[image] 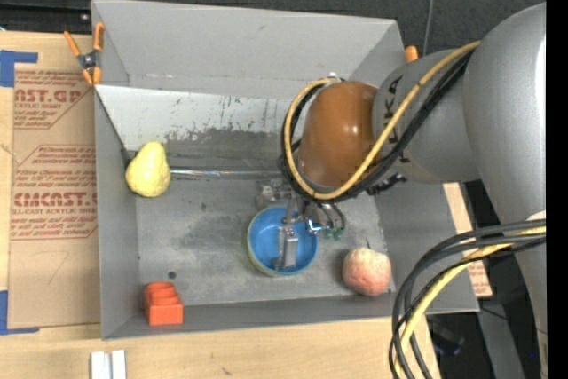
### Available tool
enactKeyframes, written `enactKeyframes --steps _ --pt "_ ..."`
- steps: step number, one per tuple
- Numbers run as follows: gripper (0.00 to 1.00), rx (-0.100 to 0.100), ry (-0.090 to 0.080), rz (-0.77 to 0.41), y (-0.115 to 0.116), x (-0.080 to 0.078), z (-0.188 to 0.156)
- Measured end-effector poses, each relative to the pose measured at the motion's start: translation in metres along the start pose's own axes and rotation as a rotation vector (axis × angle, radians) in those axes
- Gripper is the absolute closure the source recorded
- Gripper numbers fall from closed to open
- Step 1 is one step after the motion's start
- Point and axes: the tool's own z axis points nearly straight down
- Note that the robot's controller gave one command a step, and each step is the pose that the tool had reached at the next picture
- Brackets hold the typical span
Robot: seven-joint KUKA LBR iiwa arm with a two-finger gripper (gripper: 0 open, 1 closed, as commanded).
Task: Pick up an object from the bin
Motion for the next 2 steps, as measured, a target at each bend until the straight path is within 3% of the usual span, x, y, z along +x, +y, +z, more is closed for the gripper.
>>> enactKeyframes --steps 1,2 --pt "0.00 0.001 -0.003 -0.718 -0.005 0.002 0.002" --pt "1.00 0.002 -0.020 -0.337 0.005 0.042 0.000"
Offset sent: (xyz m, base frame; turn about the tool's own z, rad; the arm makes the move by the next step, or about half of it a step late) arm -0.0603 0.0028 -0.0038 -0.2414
